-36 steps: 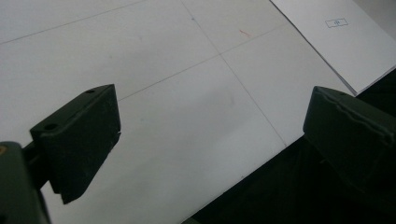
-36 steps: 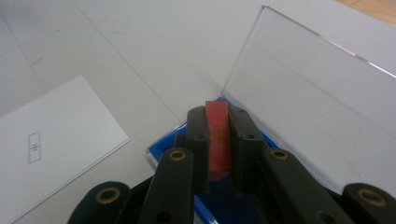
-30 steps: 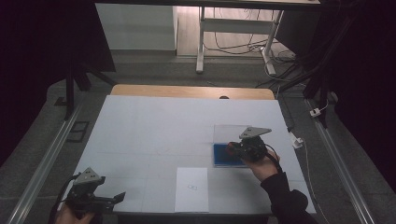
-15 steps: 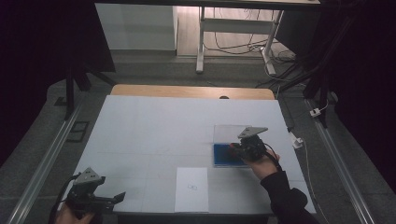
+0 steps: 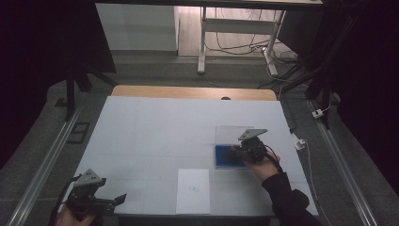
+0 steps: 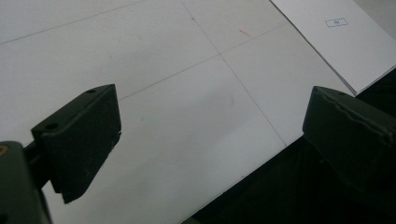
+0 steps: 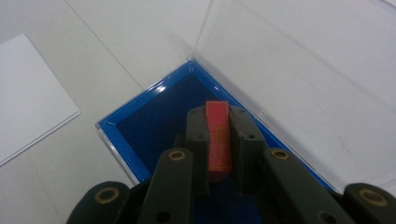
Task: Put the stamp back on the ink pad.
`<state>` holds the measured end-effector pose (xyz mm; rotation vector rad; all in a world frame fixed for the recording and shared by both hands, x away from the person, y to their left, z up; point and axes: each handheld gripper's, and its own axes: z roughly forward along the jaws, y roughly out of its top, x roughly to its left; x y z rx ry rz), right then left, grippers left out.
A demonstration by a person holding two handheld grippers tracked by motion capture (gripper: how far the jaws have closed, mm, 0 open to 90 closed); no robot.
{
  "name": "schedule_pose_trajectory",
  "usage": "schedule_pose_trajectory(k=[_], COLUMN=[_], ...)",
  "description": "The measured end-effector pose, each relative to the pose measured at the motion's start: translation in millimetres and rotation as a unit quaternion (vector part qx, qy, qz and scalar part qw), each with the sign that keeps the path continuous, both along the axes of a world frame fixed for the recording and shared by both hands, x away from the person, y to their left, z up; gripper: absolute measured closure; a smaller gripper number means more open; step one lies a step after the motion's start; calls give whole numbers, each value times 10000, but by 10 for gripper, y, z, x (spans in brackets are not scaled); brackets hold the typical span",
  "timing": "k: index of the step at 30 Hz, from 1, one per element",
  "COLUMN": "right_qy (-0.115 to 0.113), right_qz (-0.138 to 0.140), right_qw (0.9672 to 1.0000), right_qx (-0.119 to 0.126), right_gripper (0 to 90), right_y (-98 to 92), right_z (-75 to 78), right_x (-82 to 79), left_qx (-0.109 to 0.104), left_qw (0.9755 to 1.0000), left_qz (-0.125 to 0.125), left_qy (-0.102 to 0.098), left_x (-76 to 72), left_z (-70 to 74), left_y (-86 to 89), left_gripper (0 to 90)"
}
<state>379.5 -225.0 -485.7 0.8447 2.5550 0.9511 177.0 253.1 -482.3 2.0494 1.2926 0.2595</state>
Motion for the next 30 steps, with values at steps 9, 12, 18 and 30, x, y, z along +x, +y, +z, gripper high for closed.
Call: schedule_pose_trajectory(k=[9, 12, 18, 30], right_qy=[5, -11, 31, 70], right_qz=[-109, -141, -157, -187], right_qw=[9996, 9995, 9993, 9989], right_qx=[246, 292, 344, 419], right_gripper=[736, 697, 580, 344], right_y=[-19, -25, -23, -14], right_z=[34, 59, 75, 112], right_x=[0, -10, -33, -91], left_qx=[-10, -11, -9, -26], left_qw=[10000, 10000, 10000, 10000], left_qz=[1, 0, 1, -1], left_qy=[-4, -7, -6, 1], left_x=[0, -1, -1, -1], left_z=[-1, 0, 0, 0], left_y=[2, 3, 1, 4], left_gripper=[47, 46, 46, 46])
